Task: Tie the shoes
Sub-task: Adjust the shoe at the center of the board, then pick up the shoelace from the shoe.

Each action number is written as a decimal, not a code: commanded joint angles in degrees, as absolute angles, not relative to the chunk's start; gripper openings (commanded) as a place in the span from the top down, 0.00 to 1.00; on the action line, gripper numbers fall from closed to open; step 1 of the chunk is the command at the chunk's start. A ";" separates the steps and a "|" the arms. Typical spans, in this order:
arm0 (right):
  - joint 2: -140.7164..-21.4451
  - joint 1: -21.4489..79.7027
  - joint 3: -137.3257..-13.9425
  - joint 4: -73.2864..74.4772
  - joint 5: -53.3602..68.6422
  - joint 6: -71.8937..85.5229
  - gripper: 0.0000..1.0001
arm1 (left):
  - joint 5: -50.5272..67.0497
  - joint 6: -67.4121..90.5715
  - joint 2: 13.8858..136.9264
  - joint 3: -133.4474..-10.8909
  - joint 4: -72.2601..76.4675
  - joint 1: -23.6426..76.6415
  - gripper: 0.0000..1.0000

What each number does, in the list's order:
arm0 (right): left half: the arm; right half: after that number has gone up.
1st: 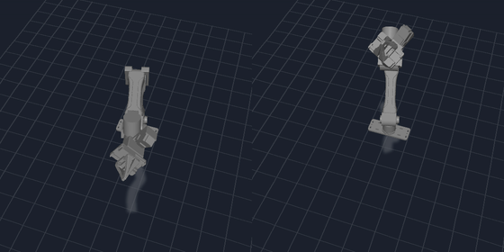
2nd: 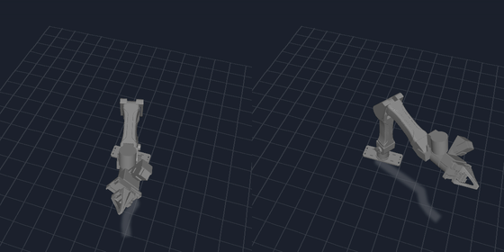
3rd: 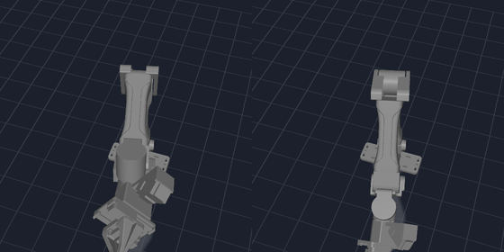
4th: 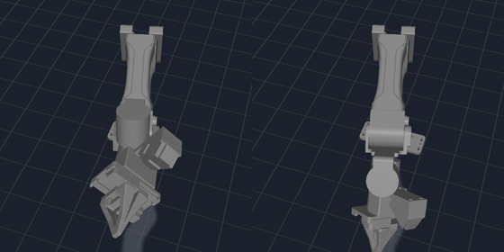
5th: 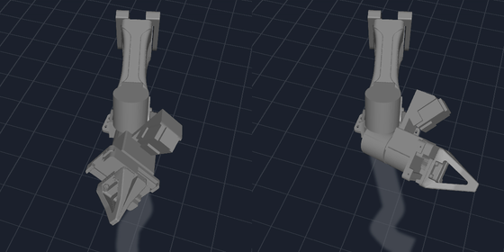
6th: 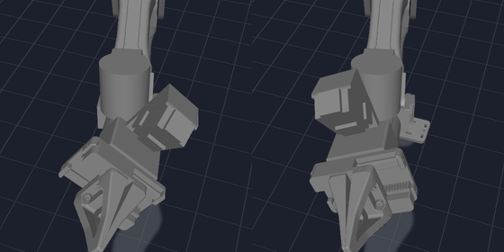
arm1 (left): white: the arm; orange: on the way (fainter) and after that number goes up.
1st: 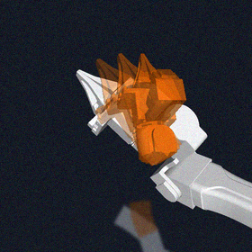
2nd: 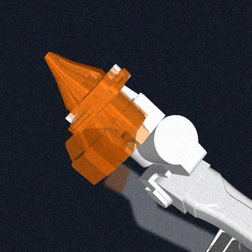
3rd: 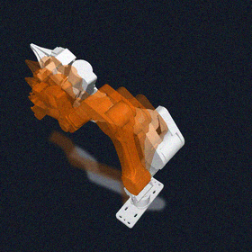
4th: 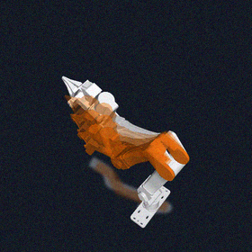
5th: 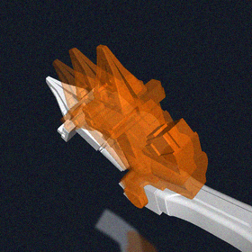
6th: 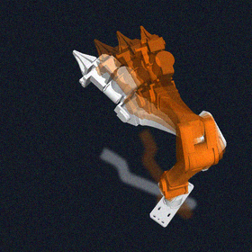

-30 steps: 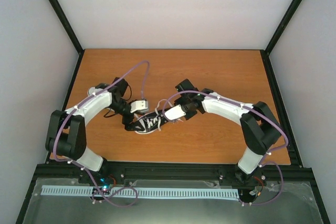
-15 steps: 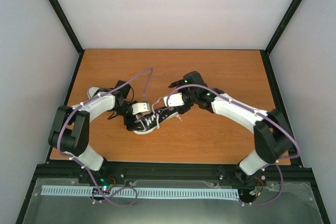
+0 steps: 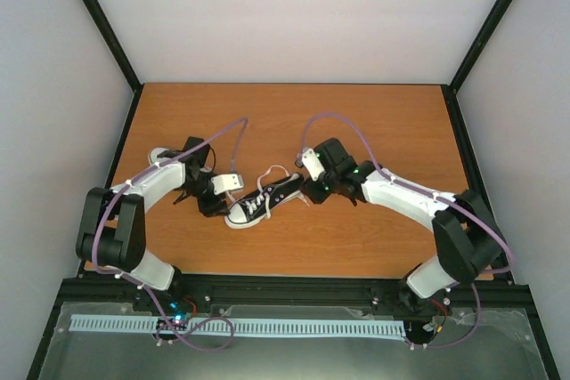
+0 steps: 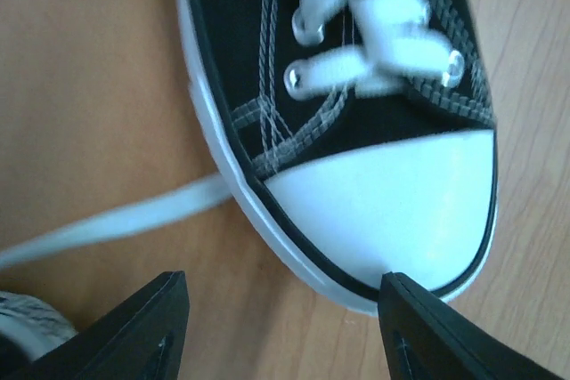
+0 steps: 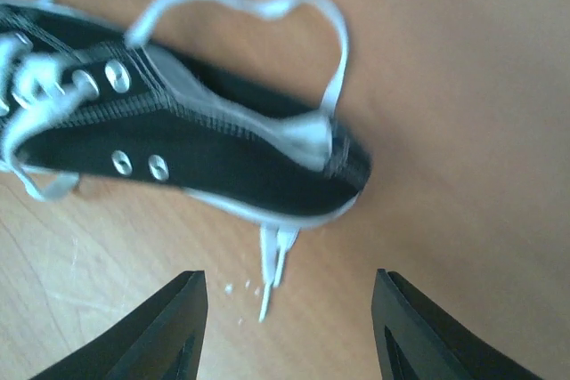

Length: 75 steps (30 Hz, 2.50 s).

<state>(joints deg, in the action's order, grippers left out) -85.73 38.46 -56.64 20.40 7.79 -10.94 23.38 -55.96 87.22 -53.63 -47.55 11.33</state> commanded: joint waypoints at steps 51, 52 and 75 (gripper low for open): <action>-119.26 37.27 -91.31 40.15 32.13 -5.74 0.45 | 14.83 -49.22 96.28 -58.62 -30.85 19.07 0.31; -120.06 37.27 -91.97 40.63 32.34 -5.84 0.47 | 14.67 -49.08 96.98 -58.96 -30.65 19.07 0.32; -113.12 34.67 -91.80 42.55 30.70 -8.31 0.97 | 25.45 -42.60 90.65 -63.30 -36.38 18.68 0.99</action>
<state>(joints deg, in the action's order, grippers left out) -120.57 36.34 -93.25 41.82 32.80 -6.76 19.40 -45.69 93.47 -59.61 -33.95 18.87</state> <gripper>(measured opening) 0.030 0.032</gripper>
